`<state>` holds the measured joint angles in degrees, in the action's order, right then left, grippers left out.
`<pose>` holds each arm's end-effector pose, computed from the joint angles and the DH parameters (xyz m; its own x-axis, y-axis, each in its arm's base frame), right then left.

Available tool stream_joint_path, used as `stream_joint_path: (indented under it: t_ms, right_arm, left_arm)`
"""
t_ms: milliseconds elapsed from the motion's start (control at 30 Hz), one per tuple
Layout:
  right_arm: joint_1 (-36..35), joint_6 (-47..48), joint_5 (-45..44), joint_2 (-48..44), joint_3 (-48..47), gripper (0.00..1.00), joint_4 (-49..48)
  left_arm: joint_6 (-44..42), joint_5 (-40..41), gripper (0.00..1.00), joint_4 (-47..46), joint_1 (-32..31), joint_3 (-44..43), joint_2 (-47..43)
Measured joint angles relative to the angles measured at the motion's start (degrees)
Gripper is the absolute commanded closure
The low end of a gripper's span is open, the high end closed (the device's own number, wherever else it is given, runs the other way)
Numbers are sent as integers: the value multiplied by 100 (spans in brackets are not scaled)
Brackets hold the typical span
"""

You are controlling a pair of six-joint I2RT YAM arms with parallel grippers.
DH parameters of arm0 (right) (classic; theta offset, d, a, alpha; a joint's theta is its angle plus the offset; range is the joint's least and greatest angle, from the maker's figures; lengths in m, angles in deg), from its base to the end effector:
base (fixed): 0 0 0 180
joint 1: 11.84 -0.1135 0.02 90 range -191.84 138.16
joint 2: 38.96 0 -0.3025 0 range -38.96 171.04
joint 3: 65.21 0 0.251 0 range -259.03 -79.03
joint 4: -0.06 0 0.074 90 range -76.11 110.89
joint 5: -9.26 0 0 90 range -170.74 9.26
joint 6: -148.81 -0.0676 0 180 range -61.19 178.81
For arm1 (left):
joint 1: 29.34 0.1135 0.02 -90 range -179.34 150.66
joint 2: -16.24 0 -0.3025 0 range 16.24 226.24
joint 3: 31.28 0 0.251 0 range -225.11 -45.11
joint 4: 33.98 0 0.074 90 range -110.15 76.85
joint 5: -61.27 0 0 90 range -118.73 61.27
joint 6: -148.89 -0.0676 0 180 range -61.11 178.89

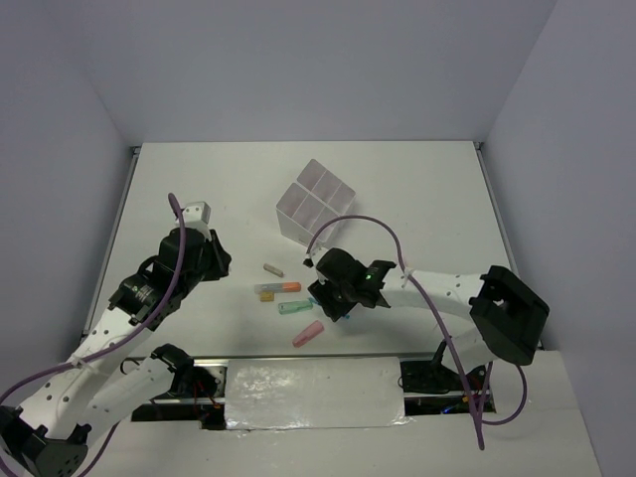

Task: Sort the stationery into containers
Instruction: Pick up the pen from the center of the board.

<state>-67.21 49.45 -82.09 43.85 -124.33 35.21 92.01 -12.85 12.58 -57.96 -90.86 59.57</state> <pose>0.1634 0.2338 0.1916 -0.6125 -0.6007 -0.5138 -0.7257 0.6850 0.0643 0.1501 -0.0609 0.3212 -0.5095 -0.3207 -0.7985 -0.0299 0.9340 -0.3561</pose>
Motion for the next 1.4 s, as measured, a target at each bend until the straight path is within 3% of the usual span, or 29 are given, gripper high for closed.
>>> stream_joint_path:
  t_ms: [267,400,1167,1333,1400]
  right_arm:
    - [-92,-120,-4,363,-2,46,114]
    - [-107,-160,-85,505,-57,55,232]
    - [-260,-173,-452,846,-422,86,503]
    - [-302,-173,-459,872,-455,100,494]
    - [-328,-177,-476,861,-455,100,496]
  left_arm:
    - [-17,-79,100,-26,0,0,2]
    - [-22,-125,100,-46,0,0,2]
    - [-164,-273,100,-66,0,0,2]
    - [-164,-273,100,-66,0,0,0]
    - [-164,-273,100,-66,0,0,0]
